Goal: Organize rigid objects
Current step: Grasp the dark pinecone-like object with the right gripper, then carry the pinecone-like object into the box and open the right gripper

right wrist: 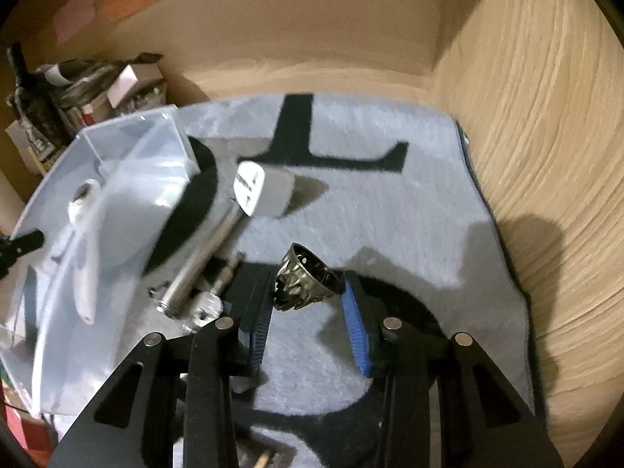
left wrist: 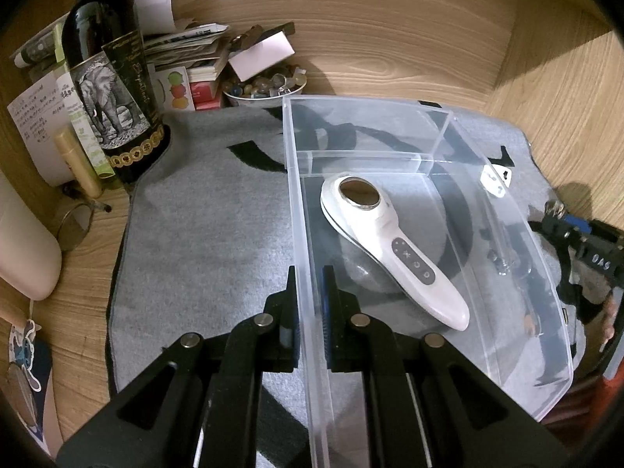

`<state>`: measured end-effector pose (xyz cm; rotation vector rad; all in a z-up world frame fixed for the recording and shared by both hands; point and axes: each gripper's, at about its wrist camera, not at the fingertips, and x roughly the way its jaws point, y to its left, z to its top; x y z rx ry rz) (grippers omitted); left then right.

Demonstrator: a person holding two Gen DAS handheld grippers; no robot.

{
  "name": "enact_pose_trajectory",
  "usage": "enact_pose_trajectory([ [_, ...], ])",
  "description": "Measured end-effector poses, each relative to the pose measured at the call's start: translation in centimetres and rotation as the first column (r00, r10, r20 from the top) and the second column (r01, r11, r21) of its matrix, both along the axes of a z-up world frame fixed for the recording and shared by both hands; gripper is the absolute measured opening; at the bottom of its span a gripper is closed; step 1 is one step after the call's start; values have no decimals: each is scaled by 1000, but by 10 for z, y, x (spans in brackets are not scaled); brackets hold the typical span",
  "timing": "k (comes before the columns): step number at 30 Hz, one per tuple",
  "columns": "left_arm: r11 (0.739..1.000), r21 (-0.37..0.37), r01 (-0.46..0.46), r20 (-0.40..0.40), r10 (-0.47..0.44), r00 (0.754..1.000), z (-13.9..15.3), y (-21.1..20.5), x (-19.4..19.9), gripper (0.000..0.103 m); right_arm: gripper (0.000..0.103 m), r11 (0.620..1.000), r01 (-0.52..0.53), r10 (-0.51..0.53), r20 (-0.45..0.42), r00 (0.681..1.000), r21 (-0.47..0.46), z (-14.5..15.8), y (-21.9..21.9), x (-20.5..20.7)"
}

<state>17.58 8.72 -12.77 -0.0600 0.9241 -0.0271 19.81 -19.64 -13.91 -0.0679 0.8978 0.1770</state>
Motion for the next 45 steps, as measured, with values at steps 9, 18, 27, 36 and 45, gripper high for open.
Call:
enact_pose_trajectory([
  [9, 1000, -9, 3, 6, -3, 1000, 0, 2, -1, 9, 32, 998, -65, 64, 130, 990, 3, 49, 26, -5],
  [18, 1000, -18, 10, 9, -10, 1000, -1, 2, -2, 9, 32, 986, -169, 166, 212, 963, -6, 83, 71, -8],
  [27, 1000, -25, 17, 13, -17, 1000, -1, 3, -2, 9, 32, 962, -271, 274, 187, 943, -41, 80, 117, -7],
  [36, 999, -35, 22, 20, -21, 1000, -1, 5, -4, 9, 32, 938, -336, 343, 83, 936, -89, 52, 153, 6],
  [45, 999, -33, 24, 23, -24, 999, -1, 4, -5, 9, 32, 922, -367, 367, -27, 930, -122, 23, 167, 20],
])
